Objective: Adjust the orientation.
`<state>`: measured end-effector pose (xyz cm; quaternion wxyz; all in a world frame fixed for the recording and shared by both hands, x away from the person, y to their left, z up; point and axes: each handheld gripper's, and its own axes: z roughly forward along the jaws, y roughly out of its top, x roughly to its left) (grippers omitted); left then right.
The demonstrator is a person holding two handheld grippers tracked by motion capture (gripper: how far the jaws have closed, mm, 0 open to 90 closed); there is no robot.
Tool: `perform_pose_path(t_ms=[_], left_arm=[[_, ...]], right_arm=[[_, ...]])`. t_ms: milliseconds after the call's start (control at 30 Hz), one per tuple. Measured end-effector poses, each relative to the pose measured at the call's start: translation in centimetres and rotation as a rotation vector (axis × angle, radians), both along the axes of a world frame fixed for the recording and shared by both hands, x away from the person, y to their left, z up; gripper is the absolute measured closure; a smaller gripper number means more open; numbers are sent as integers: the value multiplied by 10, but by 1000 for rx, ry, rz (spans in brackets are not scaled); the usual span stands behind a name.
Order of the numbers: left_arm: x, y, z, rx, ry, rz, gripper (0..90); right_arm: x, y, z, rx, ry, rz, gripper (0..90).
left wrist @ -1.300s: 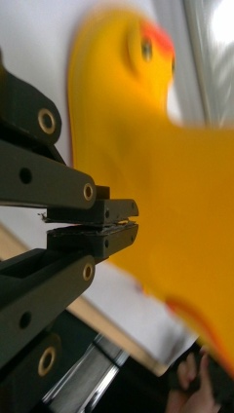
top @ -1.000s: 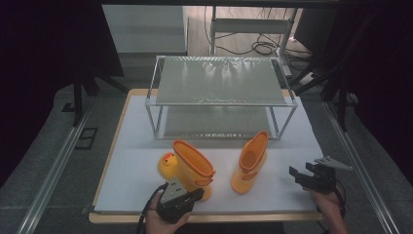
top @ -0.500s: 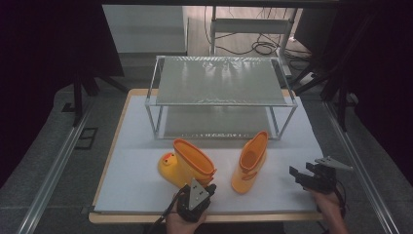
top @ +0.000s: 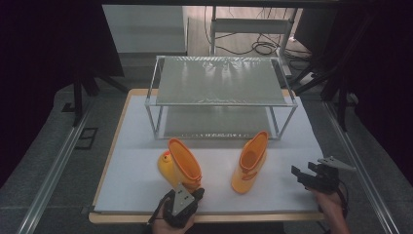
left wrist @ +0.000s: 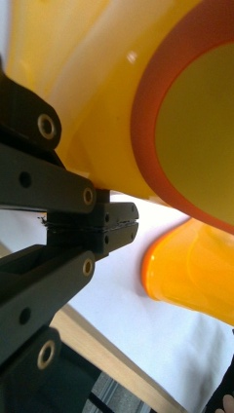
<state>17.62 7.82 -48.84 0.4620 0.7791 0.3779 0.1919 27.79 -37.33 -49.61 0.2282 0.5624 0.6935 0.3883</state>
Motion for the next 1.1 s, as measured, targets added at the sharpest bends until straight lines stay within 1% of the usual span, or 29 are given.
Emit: perform_pose_path(t_ms=[100, 167, 300, 433, 567, 700, 800, 867, 933, 1033, 1100], left_arm=[[-6, 18, 0, -7, 10, 17, 896], [-9, 30, 0, -23, 18, 33, 896], [-13, 53, 0, -37, 26, 67, 896], [-11, 77, 0, -54, 34, 116, 895], [-7, 103, -1, -89, 57, 175, 887], [-4, 119, -2, -89, 68, 212, 883], [0, 132, -3, -99, 89, 233, 875], [3, 138, -4, -108, 105, 224, 861], [3, 139, -6, -110, 112, 222, 859], [2, 137, -8, -117, 111, 220, 848], [-1, 134, -8, -120, 113, 209, 840]], right_arm=[[0, 0, 0, 1, 1, -1, 258], [0, 0, 0, 0, 1, -1, 258], [0, 0, 0, 2, 2, -4, 258], [0, 0, 0, 2, 4, -4, 259], [1, -1, -1, 3, 4, -5, 259], [1, 0, -2, -2, 5, -1, 259], [1, 0, -2, -2, 7, 0, 260], [1, 0, -2, -2, 9, -2, 260], [1, -1, -3, -1, 10, -4, 260], [1, -2, -3, -3, 12, -6, 260], [1, -2, -3, 0, 11, -8, 261]])
